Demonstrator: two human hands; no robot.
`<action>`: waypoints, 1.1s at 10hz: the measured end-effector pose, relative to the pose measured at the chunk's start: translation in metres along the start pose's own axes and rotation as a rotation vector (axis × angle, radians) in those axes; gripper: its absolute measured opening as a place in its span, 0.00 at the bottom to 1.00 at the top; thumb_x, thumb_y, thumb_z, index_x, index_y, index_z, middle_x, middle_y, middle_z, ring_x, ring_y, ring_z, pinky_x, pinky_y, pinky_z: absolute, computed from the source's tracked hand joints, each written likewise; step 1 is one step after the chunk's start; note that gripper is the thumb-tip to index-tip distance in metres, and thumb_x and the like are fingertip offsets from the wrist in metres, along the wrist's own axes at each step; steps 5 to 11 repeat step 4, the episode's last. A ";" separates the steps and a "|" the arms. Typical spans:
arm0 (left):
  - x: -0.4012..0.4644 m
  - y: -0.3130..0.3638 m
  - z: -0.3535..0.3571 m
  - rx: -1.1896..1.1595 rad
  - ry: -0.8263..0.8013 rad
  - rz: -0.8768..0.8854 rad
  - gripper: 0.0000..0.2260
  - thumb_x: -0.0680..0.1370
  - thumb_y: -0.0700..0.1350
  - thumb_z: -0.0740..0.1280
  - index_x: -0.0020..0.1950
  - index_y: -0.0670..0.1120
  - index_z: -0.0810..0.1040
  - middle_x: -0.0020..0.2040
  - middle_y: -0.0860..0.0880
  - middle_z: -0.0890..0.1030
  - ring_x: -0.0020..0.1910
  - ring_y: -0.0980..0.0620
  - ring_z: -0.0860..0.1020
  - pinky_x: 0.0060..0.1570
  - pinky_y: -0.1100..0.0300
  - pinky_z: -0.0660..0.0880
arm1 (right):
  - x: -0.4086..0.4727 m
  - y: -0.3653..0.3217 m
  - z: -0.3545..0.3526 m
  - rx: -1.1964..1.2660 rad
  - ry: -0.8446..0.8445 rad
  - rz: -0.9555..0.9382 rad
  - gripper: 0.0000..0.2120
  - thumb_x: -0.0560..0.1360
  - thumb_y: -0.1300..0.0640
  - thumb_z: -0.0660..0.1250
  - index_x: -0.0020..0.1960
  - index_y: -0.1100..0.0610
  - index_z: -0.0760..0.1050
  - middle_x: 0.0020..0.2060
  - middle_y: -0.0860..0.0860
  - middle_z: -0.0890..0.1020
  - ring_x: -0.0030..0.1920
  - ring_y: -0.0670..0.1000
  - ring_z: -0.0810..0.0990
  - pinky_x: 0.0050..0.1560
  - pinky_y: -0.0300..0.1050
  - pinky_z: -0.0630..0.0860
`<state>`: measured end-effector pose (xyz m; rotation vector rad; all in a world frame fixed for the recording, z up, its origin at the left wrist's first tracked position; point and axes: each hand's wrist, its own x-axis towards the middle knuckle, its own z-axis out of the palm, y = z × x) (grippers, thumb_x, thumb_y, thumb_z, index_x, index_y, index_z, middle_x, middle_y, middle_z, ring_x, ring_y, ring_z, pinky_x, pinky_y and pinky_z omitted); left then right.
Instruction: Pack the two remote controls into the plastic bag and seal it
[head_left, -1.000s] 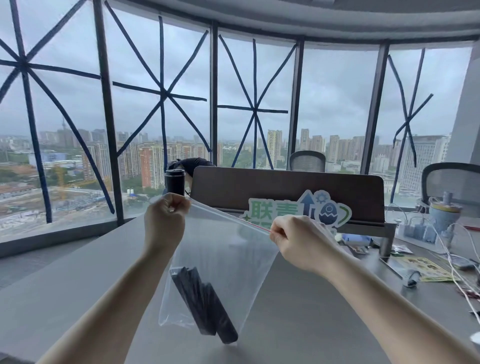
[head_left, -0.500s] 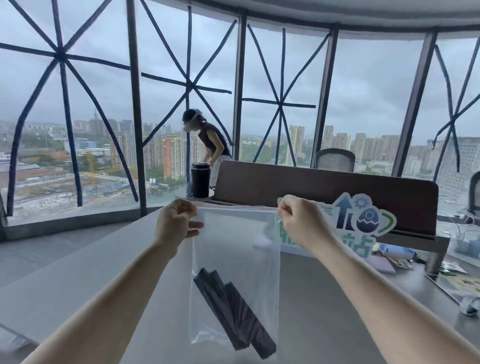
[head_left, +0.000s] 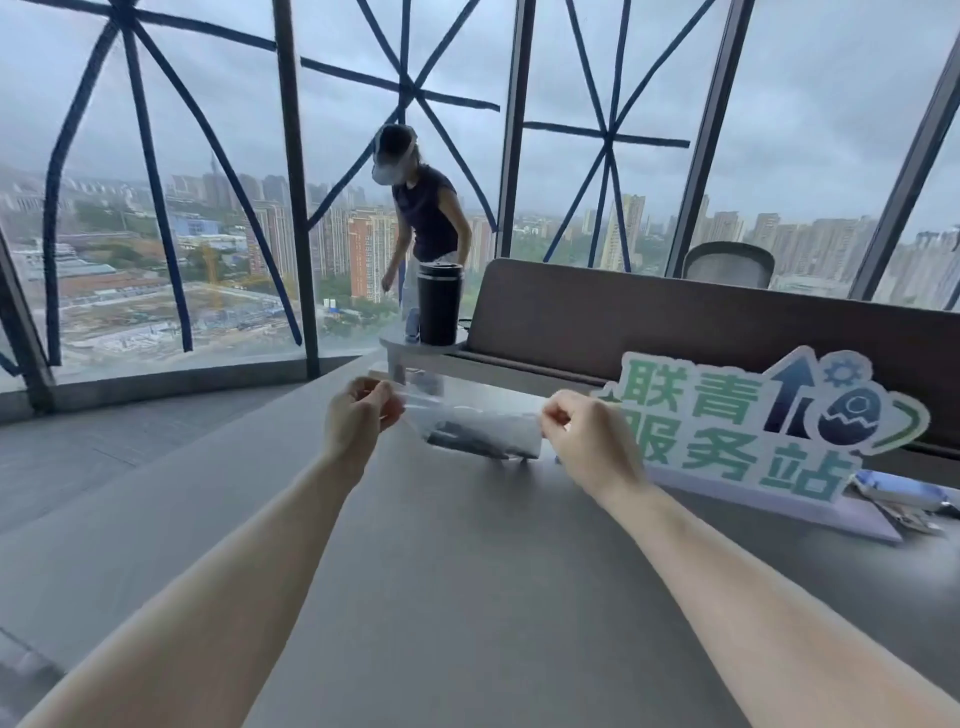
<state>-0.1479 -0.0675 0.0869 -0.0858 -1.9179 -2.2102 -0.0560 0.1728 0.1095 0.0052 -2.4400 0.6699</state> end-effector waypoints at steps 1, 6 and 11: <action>-0.014 -0.048 -0.015 0.079 0.023 -0.100 0.06 0.76 0.41 0.63 0.40 0.43 0.77 0.34 0.42 0.78 0.39 0.44 0.77 0.49 0.51 0.77 | -0.031 0.011 0.027 -0.050 -0.212 0.026 0.07 0.74 0.56 0.68 0.38 0.56 0.79 0.35 0.52 0.84 0.36 0.55 0.79 0.35 0.44 0.71; -0.098 -0.067 -0.053 0.224 0.110 -0.089 0.08 0.77 0.42 0.63 0.41 0.44 0.80 0.38 0.44 0.81 0.40 0.45 0.77 0.43 0.54 0.70 | -0.085 0.009 -0.063 0.104 -0.324 0.067 0.10 0.77 0.48 0.68 0.56 0.48 0.82 0.42 0.42 0.83 0.28 0.31 0.76 0.44 0.41 0.77; -0.098 -0.067 -0.053 0.224 0.110 -0.089 0.08 0.77 0.42 0.63 0.41 0.44 0.80 0.38 0.44 0.81 0.40 0.45 0.77 0.43 0.54 0.70 | -0.085 0.009 -0.063 0.104 -0.324 0.067 0.10 0.77 0.48 0.68 0.56 0.48 0.82 0.42 0.42 0.83 0.28 0.31 0.76 0.44 0.41 0.77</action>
